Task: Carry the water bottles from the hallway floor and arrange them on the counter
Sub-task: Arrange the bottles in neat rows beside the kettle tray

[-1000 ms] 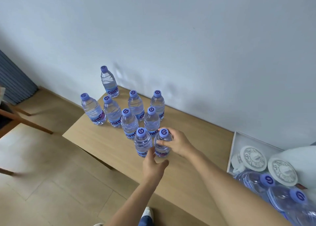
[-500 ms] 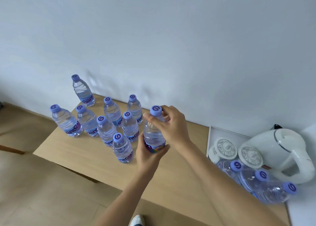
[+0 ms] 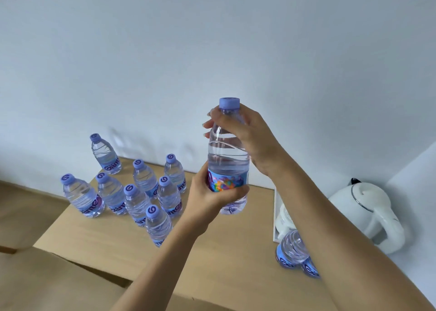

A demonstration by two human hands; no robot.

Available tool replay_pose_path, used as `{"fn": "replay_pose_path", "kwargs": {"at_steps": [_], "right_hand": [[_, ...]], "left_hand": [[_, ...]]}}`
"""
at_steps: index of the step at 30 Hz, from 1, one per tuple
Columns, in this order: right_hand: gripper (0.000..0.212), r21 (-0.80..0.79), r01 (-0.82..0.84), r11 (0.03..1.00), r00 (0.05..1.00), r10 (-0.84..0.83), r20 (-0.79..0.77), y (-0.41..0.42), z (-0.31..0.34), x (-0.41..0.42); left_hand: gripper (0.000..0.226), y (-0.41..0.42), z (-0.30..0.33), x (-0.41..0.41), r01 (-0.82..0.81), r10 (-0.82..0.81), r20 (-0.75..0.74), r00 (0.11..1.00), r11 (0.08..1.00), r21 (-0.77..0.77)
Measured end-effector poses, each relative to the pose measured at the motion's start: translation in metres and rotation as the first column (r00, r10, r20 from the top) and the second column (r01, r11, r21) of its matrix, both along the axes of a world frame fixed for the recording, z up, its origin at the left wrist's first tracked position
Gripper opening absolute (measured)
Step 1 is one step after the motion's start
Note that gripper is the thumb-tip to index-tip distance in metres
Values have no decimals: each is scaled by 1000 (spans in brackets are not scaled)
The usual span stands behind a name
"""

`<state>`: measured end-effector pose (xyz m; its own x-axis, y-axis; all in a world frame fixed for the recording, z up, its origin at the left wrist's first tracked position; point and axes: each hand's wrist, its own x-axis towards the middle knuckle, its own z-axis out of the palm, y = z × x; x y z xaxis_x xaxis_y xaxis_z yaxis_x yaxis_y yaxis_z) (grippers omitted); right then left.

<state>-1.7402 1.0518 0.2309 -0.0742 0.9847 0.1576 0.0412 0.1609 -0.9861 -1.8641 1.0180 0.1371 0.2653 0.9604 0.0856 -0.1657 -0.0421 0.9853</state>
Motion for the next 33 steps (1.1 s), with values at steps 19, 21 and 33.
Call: {"fn": "replay_pose_path", "kwargs": {"at_steps": [19, 21, 33], "right_hand": [[13, -34, 203, 979, 972, -206, -110, -17, 14, -6], [16, -32, 289, 957, 955, -291, -62, -18, 14, -12], [18, -50, -86, 995, 985, 77, -156, -18, 29, 7]], "left_hand": [[62, -26, 6, 13, -93, 98, -30, 995, 987, 133], [52, -25, 7, 13, -87, 90, -25, 996, 990, 109], [56, -18, 19, -9, 220, -220, 70, 973, 975, 0]]}}
